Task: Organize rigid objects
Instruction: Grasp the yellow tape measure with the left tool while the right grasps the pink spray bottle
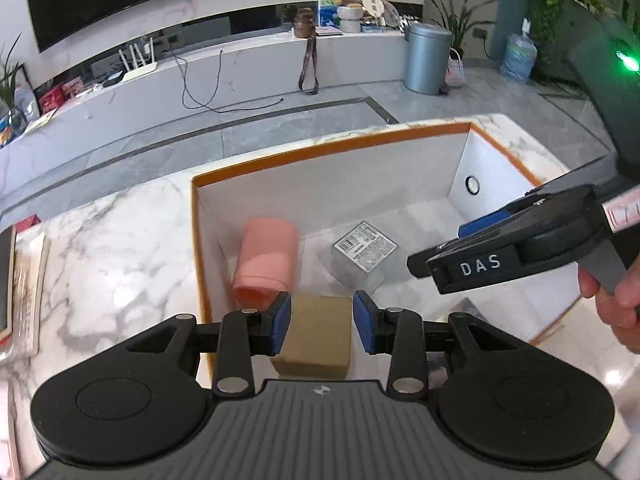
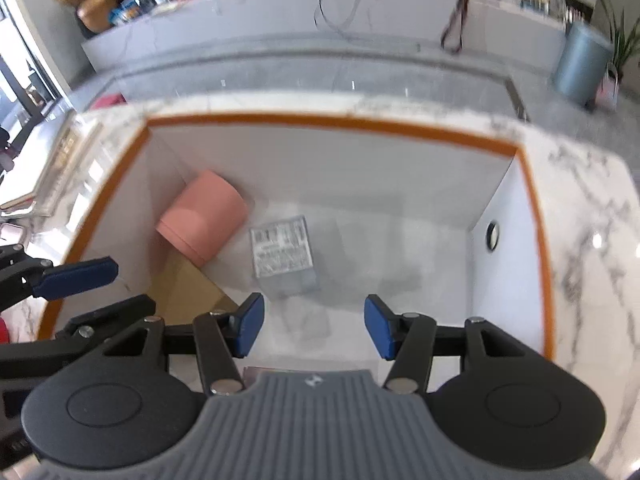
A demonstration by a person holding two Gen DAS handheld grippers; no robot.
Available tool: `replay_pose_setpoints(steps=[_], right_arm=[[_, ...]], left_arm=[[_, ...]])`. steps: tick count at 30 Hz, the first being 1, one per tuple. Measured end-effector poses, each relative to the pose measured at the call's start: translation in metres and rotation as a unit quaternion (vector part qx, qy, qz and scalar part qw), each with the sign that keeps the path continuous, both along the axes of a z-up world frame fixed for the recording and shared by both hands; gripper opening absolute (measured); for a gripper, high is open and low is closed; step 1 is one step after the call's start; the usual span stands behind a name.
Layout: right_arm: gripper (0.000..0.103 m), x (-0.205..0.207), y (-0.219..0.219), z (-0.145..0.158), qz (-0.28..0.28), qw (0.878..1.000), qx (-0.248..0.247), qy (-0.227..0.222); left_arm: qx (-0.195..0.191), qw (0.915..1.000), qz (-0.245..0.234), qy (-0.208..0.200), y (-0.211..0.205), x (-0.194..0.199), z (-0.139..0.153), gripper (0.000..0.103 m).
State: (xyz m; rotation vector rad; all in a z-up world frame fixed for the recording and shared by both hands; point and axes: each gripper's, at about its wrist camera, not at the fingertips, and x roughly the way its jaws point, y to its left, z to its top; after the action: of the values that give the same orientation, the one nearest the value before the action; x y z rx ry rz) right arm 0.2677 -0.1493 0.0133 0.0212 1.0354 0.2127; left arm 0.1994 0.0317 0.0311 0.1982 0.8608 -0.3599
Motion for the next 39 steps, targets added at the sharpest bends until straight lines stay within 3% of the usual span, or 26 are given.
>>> replay_pose_setpoints(steps=[6,12,17,20,26,30,39], right_arm=[[0.056,-0.038,0.004,0.027,-0.001,0.998,0.031,-0.05],[0.057,-0.09,0.008,0.039,-0.012,0.994,0.081,-0.073],[0.058,-0.136,0.011,0.032,-0.028,0.991,0.115,-0.069],[0.06,-0.162,0.014,0.022,-0.037,0.99,0.126,-0.052],[0.063,-0.188,0.025,-0.014,-0.056,0.991,0.122,0.024],[0.063,-0.192,0.028,-0.035,-0.077,0.985,0.136,0.072],[0.066,-0.182,0.04,-0.054,-0.097,0.985,0.111,0.094]], left_arm=[[-0.015,0.9997,0.019,0.009,0.015,-0.025,0.016,0.042],[-0.003,0.997,0.038,0.067,0.029,-0.054,0.013,0.042],[0.007,0.9918,0.057,0.114,0.042,-0.077,-0.002,0.043],[0.021,0.9881,0.059,0.141,0.044,-0.088,-0.016,0.05],[0.031,0.981,0.057,0.183,0.043,-0.104,-0.04,0.066],[0.05,0.9746,0.072,0.206,0.04,-0.104,-0.055,0.067],[0.047,0.9613,0.099,0.253,0.042,-0.101,-0.077,0.066]])
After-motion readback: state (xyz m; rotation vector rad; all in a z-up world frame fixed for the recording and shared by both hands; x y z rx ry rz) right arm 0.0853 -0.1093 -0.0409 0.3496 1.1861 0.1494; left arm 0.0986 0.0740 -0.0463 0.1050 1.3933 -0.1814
